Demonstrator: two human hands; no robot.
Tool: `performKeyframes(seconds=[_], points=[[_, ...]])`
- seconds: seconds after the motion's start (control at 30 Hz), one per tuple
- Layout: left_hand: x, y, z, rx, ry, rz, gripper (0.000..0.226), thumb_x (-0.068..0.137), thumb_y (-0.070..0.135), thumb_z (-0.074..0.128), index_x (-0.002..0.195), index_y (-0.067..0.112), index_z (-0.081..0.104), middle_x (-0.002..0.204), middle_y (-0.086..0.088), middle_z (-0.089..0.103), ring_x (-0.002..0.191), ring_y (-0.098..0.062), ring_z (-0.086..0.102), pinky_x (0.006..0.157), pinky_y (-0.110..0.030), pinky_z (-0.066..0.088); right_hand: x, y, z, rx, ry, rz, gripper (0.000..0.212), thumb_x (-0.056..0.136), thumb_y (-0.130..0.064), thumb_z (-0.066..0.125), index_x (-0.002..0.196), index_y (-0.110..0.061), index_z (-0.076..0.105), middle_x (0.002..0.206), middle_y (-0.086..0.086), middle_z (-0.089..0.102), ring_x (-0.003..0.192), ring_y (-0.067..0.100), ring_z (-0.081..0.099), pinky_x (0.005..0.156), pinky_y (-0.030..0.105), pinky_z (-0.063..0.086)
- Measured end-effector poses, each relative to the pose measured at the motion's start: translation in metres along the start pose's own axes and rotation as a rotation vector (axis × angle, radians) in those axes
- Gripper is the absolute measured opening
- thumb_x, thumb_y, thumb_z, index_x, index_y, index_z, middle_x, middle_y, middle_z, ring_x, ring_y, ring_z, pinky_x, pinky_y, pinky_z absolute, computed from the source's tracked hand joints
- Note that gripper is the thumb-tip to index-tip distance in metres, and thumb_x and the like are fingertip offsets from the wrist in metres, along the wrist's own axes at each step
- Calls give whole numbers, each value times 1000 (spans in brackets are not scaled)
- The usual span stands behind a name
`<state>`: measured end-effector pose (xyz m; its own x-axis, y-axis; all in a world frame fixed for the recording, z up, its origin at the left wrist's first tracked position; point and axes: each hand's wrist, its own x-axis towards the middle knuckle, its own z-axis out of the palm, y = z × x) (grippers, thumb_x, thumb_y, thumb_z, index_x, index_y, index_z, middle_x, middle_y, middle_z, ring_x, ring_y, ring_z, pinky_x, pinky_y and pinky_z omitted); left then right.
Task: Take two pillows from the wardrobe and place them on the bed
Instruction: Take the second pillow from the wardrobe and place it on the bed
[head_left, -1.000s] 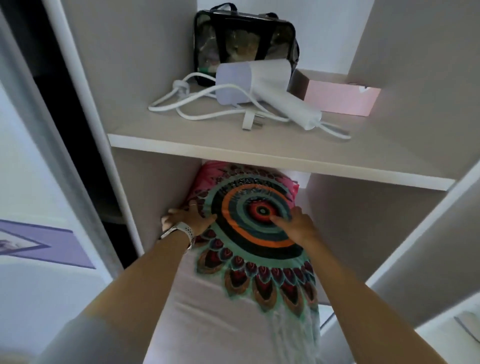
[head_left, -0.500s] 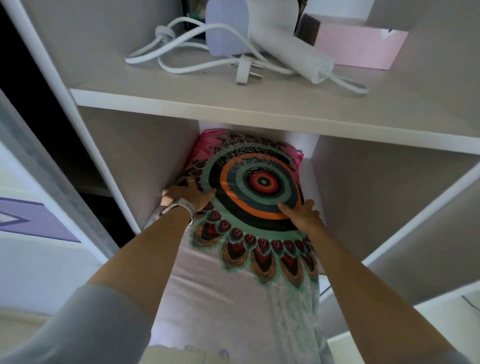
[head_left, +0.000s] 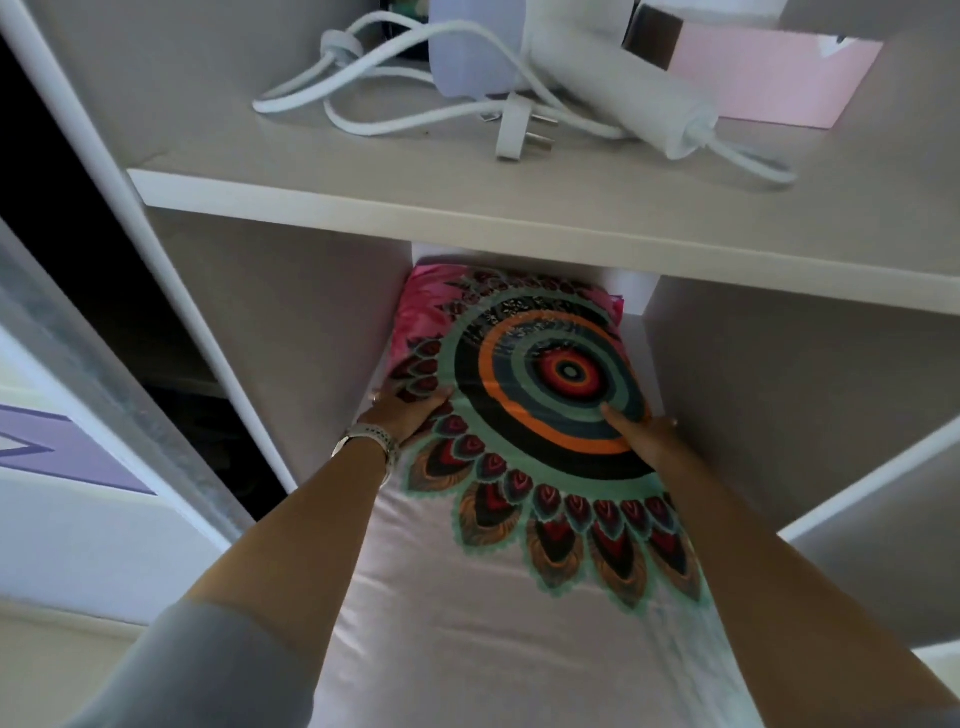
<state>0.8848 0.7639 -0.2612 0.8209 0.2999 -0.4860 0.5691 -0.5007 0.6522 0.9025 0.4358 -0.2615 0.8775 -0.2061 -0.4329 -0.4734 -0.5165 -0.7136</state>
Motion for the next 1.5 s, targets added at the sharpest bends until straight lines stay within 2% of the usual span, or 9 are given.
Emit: performKeyframes(seconds=[0.13,0.27,0.43,0.67,0.77,0.9,1.07,1.2,1.5], points=[[0,22,3,-80,-45,42,165,27,90,63,148,21,-26,162,-14,10,141,-41,27,113,-52,30,9,-4,5,53,-5,33,140,55,-79,70,155,-10,2,160,12,26,143,32,31,117,47,30],[0,14,16,-66,-64,145,155,34,81,76,152,27,-10,159,-11,25,140,-37,33,114,-51,32,19,-3,15,75,15,59,139,60,-66,79,153,-3,-4,158,13,28,141,31,34,113,41,32],[-8,10,24,-125,4,253,131,49,56,88,152,27,12,148,-6,44,132,-32,45,108,-45,40,9,-11,9,168,44,-24,112,56,-41,92,146,-6,35,146,11,48,130,29,49,108,41,43],[-55,8,11,-181,166,319,111,40,60,83,136,31,36,127,-2,62,115,-29,59,102,-46,47,-31,-24,-1,294,185,-170,77,51,-22,93,120,-20,61,123,5,66,102,22,62,89,37,53],[-81,2,7,-251,206,347,102,40,56,84,128,31,41,120,-3,66,109,-28,63,98,-50,50,-50,-33,-7,286,223,-229,58,49,-20,93,96,-30,61,116,4,70,79,12,60,68,21,47],[-119,-1,2,-230,293,362,95,45,57,85,127,31,44,115,0,68,104,-26,65,95,-45,52,-78,-41,-25,234,218,-217,80,43,-30,92,114,-20,56,121,8,67,104,28,64,85,37,53],[-159,-1,-7,-232,336,342,73,50,53,87,108,38,47,95,10,68,92,-21,67,88,-37,55,-114,-45,-44,188,204,-239,87,37,-42,87,117,-22,60,114,4,69,97,27,64,86,44,56],[-190,-16,-13,-211,364,362,82,49,55,86,118,36,48,104,6,70,94,-20,67,90,-36,54,-153,-36,-48,164,239,-240,85,37,-45,86,114,-24,56,109,3,69,95,29,65,85,44,56],[-260,-52,-13,-270,408,333,77,48,56,87,114,39,50,85,18,68,72,2,63,72,-20,53,-213,-18,-52,147,210,-282,88,37,-45,85,113,-23,46,108,6,67,94,32,65,84,48,56]])
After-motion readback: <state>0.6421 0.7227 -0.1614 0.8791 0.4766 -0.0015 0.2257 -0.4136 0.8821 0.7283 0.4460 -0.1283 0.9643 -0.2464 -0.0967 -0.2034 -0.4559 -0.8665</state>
